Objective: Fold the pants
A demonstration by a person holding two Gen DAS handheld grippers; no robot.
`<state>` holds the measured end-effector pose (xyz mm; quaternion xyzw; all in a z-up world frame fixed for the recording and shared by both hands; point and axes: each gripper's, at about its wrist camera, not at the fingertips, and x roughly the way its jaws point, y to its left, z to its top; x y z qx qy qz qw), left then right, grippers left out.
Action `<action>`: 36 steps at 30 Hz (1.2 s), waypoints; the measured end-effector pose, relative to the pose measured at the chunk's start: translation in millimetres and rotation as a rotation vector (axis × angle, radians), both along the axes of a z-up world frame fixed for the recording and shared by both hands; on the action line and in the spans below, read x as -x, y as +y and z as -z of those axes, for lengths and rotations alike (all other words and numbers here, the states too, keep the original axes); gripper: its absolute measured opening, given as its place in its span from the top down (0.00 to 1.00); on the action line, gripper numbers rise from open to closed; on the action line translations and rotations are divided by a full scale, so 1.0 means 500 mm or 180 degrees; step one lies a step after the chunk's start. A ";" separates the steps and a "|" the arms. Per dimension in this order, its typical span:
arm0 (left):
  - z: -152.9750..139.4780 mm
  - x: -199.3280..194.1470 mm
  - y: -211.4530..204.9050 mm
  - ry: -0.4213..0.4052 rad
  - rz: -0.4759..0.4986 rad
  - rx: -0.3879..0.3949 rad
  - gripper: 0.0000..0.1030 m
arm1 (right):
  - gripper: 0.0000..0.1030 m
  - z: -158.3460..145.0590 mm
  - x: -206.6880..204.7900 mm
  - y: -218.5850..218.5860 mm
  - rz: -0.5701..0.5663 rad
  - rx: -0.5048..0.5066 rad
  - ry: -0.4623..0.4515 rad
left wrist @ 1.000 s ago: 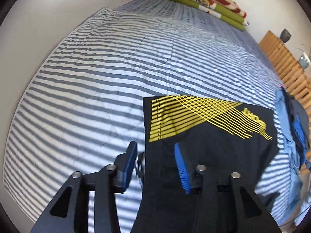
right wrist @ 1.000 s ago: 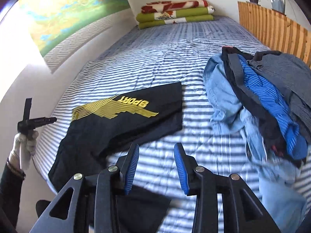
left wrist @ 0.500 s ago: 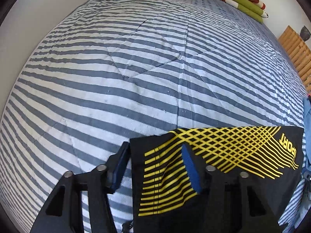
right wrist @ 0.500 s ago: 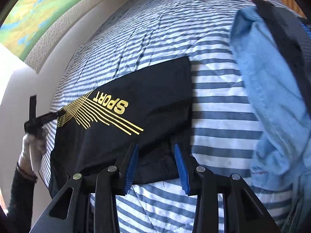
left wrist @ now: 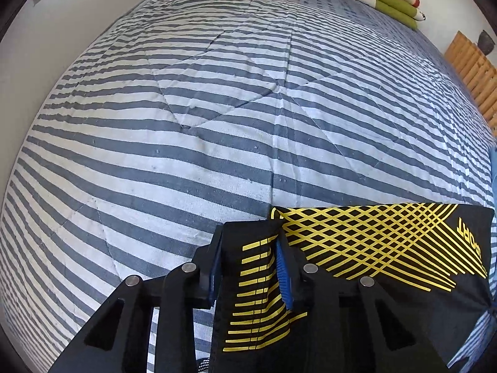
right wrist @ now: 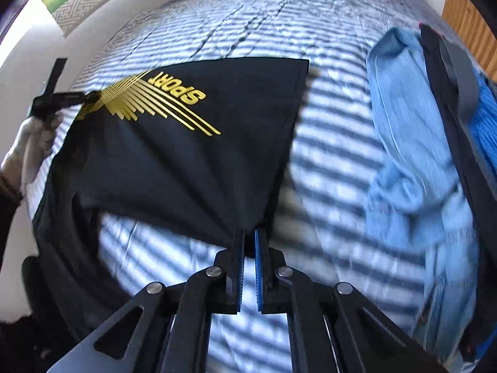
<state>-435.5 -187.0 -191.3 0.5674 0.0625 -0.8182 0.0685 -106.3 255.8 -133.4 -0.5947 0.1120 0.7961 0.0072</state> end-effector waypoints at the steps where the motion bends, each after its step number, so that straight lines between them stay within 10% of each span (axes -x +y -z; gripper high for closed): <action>1: -0.003 0.000 0.000 0.0000 0.0024 0.0007 0.70 | 0.95 -0.014 -0.013 -0.006 -0.0090 -0.0164 -0.0083; 9: -0.094 -0.051 -0.065 0.0171 0.0114 -0.0131 0.61 | 0.71 -0.219 -0.038 0.032 -0.0248 -0.0314 0.0059; 17: -0.166 -0.128 -0.136 0.0205 0.0107 -0.0050 0.54 | 0.64 -0.210 0.035 0.010 0.0076 0.0170 0.0534; 22: -0.213 -0.222 -0.170 0.0240 0.0165 0.0196 0.54 | 0.64 -0.261 -0.099 -0.058 0.0000 0.0135 0.0749; 31: -0.414 -0.370 -0.215 0.0675 -0.0026 0.0182 0.54 | 0.64 -0.560 -0.321 -0.003 0.0462 -0.0209 0.1560; 36: -0.411 -0.463 -0.001 0.0709 0.0836 0.0151 0.54 | 0.64 -0.424 -0.259 -0.034 0.0398 -0.0152 0.1128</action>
